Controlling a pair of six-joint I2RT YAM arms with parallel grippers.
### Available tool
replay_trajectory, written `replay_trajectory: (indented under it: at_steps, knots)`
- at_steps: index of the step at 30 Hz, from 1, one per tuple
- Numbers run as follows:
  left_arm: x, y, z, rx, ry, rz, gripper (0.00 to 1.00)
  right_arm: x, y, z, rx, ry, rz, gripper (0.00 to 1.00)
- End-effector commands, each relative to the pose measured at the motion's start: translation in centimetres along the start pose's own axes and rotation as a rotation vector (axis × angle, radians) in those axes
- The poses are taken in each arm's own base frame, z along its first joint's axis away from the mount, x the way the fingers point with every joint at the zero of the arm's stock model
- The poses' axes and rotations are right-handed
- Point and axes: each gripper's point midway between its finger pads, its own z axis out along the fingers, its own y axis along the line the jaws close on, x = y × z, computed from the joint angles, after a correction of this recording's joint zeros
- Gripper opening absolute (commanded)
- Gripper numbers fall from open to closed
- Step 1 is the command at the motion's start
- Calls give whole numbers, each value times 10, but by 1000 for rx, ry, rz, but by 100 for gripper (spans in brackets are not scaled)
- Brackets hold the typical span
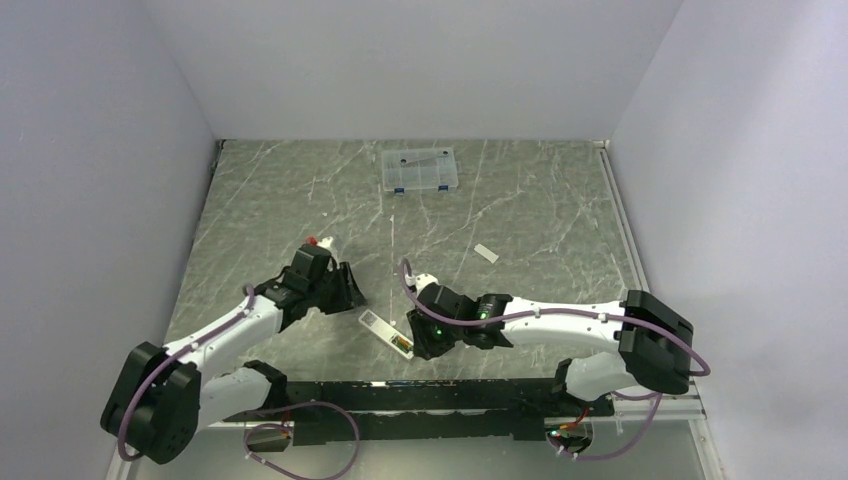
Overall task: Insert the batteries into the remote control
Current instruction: Load the battery into the remote control.
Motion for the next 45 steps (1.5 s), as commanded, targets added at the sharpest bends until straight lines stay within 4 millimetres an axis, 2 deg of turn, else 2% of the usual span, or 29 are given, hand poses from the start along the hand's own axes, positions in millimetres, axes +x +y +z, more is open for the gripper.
replay_trajectory:
  at_steps: [1,9,23,29,45]
  knots:
    - [-14,-25,6,138,-31,54,44,-12,9,-5,-29,-60,33,28]
    - [3,-17,16,141,20,46,42,-12,10,-5,-31,-67,70,31]
    - [26,-2,11,131,40,14,38,-13,11,4,-21,-54,112,33]
    - [34,-3,10,158,56,7,33,-17,1,5,46,-77,166,34]
    - [48,-4,-5,189,76,-34,29,-36,-8,5,127,-150,287,34]
